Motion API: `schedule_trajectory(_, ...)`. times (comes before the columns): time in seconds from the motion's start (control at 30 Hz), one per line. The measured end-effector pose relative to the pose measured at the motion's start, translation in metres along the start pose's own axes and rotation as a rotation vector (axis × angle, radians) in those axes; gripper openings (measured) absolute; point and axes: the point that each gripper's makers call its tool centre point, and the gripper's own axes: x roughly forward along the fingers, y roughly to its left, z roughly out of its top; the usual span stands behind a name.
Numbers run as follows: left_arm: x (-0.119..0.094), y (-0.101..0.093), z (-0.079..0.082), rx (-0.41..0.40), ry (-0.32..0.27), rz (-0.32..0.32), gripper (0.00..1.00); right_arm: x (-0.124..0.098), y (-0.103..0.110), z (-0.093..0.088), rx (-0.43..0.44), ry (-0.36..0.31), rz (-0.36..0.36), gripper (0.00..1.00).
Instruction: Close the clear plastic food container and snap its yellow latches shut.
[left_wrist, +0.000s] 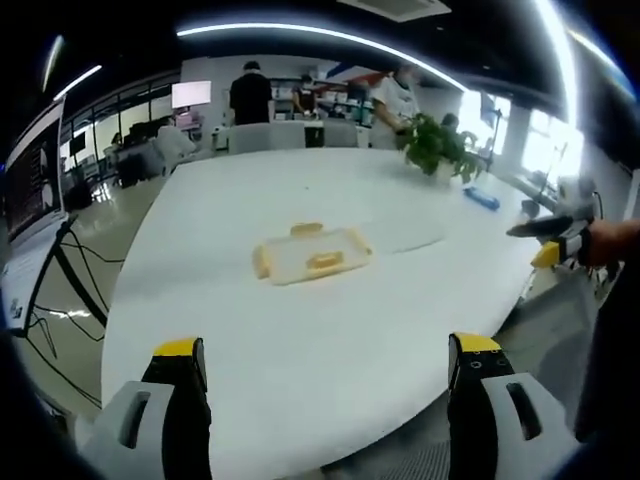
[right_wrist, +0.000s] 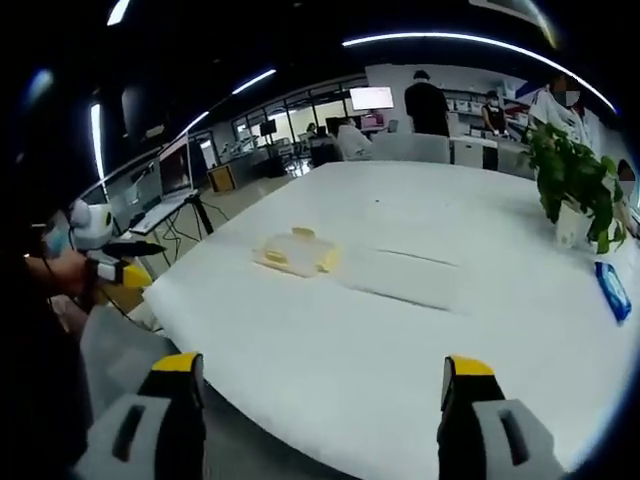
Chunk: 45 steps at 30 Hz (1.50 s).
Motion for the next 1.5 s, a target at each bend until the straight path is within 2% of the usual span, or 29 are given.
schedule_trajectory(0.37,0.026,0.010,-0.006,0.010,0.040,-0.041,0.99,0.026,-0.002,0.017,-0.032,0.016,-0.003,1.00)
schedule_trajectory(0.4,0.029,0.012,-0.007,0.017,0.045,-0.045,0.99,0.028,-0.003,0.018,-0.074,0.026,-0.012,1.00)
schedule_trajectory(0.5,0.037,0.018,-0.009,0.034,0.061,-0.051,0.99,0.036,0.000,0.023,-0.069,0.020,0.006,1.00)
schedule_trajectory(0.63,0.046,0.022,-0.006,0.084,0.071,-0.073,0.99,0.044,0.005,0.027,-0.131,0.036,0.042,1.00)
schedule_trajectory(0.87,0.060,0.034,-0.002,0.122,0.083,-0.084,0.99,0.061,0.006,0.038,-0.178,0.034,0.080,1.00)
schedule_trajectory(1.1,0.070,0.038,-0.003,0.143,0.103,-0.103,0.99,0.075,0.007,0.052,-0.207,0.044,0.115,1.00)
schedule_trajectory(1.3,0.079,0.045,-0.005,0.199,0.125,-0.120,0.99,0.091,0.000,0.062,-0.293,0.065,0.122,1.00)
schedule_trajectory(1.5,0.091,0.059,-0.003,0.255,0.140,-0.141,0.99,0.109,-0.006,0.070,-0.332,0.084,0.146,0.99)
